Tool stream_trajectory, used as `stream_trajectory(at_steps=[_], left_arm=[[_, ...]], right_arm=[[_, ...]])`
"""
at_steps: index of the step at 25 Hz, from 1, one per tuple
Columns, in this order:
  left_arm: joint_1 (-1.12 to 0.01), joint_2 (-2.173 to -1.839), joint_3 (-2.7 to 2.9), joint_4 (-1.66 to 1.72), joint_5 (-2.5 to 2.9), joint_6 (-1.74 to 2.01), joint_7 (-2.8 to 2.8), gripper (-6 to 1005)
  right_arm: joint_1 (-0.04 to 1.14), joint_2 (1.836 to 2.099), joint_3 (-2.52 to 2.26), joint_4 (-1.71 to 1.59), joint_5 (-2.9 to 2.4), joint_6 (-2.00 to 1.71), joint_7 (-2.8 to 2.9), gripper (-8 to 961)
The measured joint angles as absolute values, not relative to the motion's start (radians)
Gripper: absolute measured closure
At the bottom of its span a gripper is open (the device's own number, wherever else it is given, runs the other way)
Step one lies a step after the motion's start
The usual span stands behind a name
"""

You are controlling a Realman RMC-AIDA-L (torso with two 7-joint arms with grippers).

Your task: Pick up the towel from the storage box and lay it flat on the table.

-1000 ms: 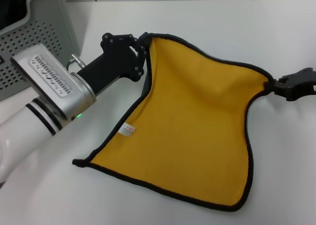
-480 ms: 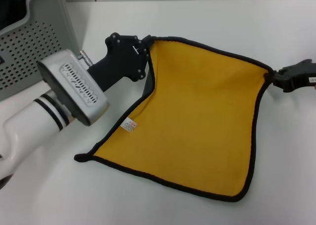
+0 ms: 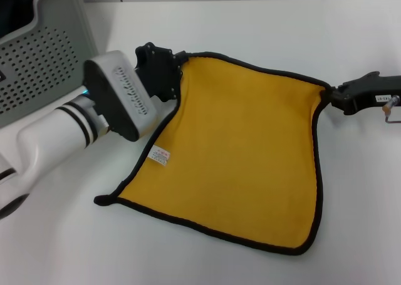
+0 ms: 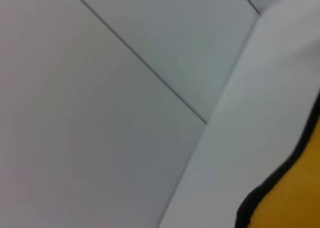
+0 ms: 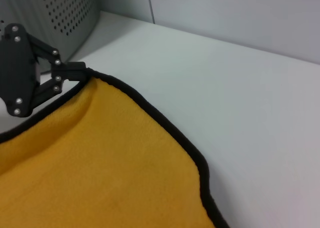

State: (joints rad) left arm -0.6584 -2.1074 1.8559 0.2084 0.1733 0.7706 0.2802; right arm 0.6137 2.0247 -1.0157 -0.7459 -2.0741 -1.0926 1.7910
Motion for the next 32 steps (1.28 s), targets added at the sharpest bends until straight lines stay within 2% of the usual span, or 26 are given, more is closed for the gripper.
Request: stream_trajectory(at_steps=[11,18,20,28,31,32], left_arm=[[-0.678,-2.108,1.865,0.208,0.182,0.709,0.395,905],[-0.619,-2.108,1.863,0.246,0.151,0.737,0.413,901],[-0.589,-2.108,1.864,0.275,0.137,0.756,0.431,864],[-0.501,-2.108,1.865,0.331,0.093,0.836,0.387,564],[-0.467,-2.104,1.867,0.358,0.096,0.884,0.236,443],[-0.46,-2.101,1.868,0.365,0.102,0.903,0.187,404]], right_arm=[[0.627,2.02,-1.083,-0.699,-2.089,-1.029,1.791,869],[0.583,2.028,-1.109,-0.744,-2.04,-0.989,1.792,866],[0.556,2.028,-1.115,-0.778,-2.016,-0.988,1.792,643],[0.484,2.023,-1.109,-0.872,-1.973,-1.069,1.812,322],[0.414,2.021,-1.105,-0.98,-1.929,-1.143,1.822,203],[0.392,2.021,-1.105,-1.006,-1.903,-1.158,1.806,203]])
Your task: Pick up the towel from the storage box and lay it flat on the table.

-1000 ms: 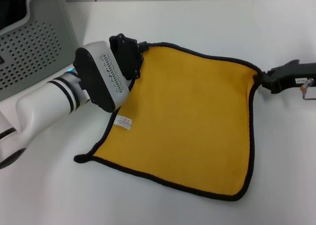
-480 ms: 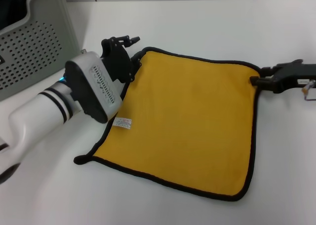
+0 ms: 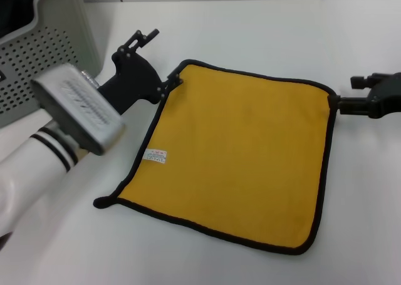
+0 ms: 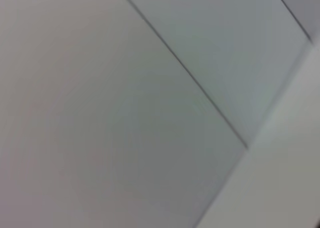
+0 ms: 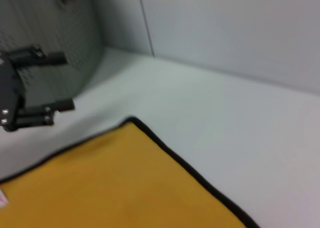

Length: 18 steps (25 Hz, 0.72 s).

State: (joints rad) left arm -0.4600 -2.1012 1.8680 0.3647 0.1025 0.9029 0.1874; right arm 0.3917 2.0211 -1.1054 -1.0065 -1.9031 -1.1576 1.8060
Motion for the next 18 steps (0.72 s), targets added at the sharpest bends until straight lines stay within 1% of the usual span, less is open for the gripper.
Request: stream_trajectory(at_steps=[1,2,3,4,10,13,16,18], left_arm=[[-0.46,-2.101,1.868,0.365,0.102,0.903,0.187,364],[-0.451,-2.091,1.872,0.37,0.143,0.964,0.048,324],[-0.446,-2.065,1.874,0.37,0.226,1.061,-0.147,285],[-0.444,-2.054,1.873,0.37,0.257,1.097,-0.215,245],[-0.465,-1.916,1.868,0.358,0.54,1.499,-0.717,173],[-0.472,-1.884,1.868,0.358,0.615,1.679,-0.792,137],[-0.474,-1.867,1.868,0.362,0.687,1.832,-0.815,124],[-0.477,-1.864,1.868,0.362,0.716,1.897,-0.82,124]], right_arm=[[0.364,2.021,-1.105,-1.034,-1.858,-1.182,1.768,203],[0.342,2.021,-1.105,-1.051,-1.814,-1.209,1.728,202],[0.323,2.021,-1.106,-1.058,-1.763,-1.249,1.678,202],[0.312,2.018,-1.104,-1.057,-1.713,-1.303,1.624,202],[0.309,2.007,-1.029,-1.024,-1.6,-1.745,1.423,201],[0.327,2.006,-0.993,-1.025,-1.597,-1.974,1.391,207],[0.34,2.011,-0.969,-1.039,-1.586,-2.112,1.383,213],[0.338,2.012,-0.959,-1.044,-1.569,-2.137,1.382,213]])
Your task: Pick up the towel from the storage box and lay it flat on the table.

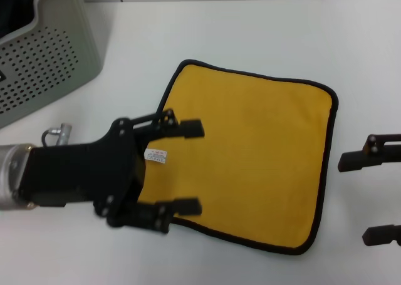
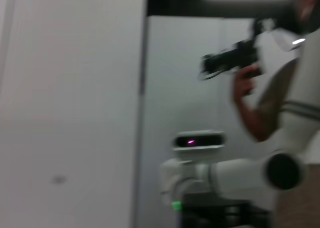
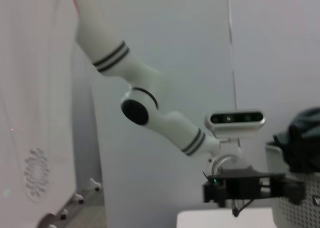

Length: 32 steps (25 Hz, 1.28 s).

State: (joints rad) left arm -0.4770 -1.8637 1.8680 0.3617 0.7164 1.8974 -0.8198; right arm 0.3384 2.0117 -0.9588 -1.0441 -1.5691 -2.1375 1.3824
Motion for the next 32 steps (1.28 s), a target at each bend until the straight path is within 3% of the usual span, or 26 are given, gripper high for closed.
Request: stream_trajectory(at_steps=[32], left_arm=[[-0.469,-1.879,1.842,0.347,0.753,1.941,-0.834,124]], right_arm=[[0.329,2.015,-0.909,-0.977,-1.525,-2.147,1.312,213]])
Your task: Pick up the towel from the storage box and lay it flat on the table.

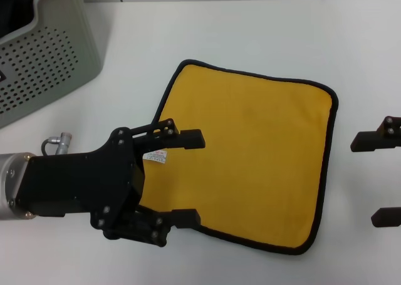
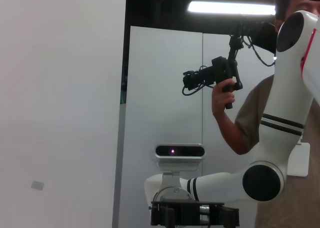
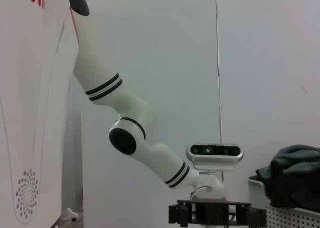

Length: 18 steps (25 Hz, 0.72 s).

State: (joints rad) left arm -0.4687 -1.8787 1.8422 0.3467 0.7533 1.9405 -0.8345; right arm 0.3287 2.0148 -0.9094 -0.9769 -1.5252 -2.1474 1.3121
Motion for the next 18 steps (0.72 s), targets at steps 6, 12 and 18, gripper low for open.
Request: stream_trajectory(at_steps=[6,12,18], left_arm=[[-0.462,-1.879,1.842,0.347,0.753,1.941,-0.834,124],[-0.464,-1.867,1.842,0.334,0.757,1.941,-0.833,124],[-0.46,-1.844,1.799,0.303,0.765,1.94,-0.833,124]], right_arm=[[0.329,2.014,-0.909,-0.962,-1.525,-2.148,1.31,213],[0.362,2.015,-0.908,-0.864,-1.516,-2.113,1.251,213],[0.436,2.017,-0.918,-0.721,-1.523,-2.057,1.162,213]])
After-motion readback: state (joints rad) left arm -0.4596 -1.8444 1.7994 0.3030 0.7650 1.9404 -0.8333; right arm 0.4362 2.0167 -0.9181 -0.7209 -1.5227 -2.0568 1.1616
